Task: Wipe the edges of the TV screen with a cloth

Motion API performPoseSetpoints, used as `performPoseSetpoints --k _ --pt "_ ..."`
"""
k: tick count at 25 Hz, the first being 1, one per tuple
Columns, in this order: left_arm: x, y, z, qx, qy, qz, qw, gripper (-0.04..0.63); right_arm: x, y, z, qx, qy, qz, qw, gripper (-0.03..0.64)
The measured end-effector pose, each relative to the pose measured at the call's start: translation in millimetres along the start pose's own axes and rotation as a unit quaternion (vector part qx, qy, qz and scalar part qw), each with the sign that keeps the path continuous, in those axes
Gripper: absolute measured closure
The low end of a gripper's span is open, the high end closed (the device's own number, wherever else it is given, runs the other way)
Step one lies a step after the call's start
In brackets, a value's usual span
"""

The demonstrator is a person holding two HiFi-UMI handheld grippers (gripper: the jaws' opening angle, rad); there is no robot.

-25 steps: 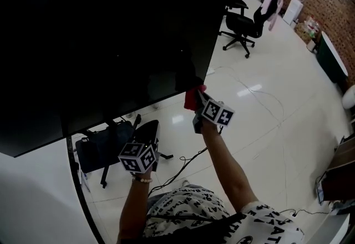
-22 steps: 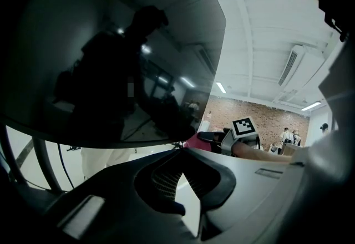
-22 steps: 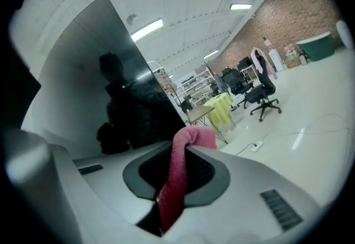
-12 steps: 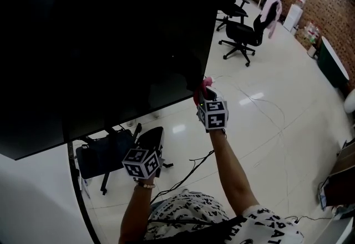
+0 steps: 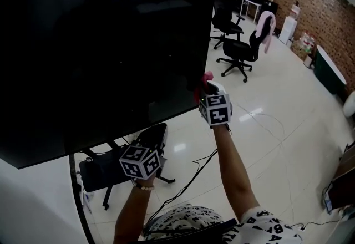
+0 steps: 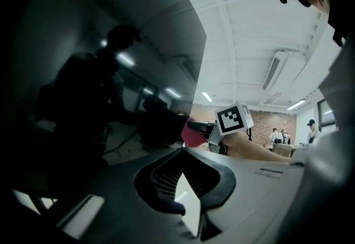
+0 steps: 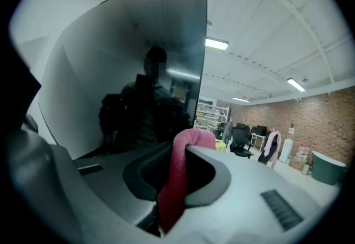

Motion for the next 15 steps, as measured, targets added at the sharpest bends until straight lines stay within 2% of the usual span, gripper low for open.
performPoseSetpoints --k 6,12,15 --pt "61 20 2 -0.009 0.022 0.06 0.9979 0.601 61 21 -23 -0.016 0.043 -0.029 0.999 0.56" --pt "140 39 3 -0.017 0.051 0.129 0.9902 0.601 134 35 -49 -0.035 0.084 -0.075 0.993 0.56" --pt "176 48 4 -0.019 0.065 0.146 0.987 0.601 174 42 -63 -0.045 0.111 -0.096 0.988 0.56"
Point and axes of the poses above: the fingertips, and each gripper's own axes: z forward along the fingers, y to its right, x out of its top, the point moved 10 cm from there along -z, backward along the fingers, and after that the axes turned 11 degrees about -y, right-handed, at the moved point
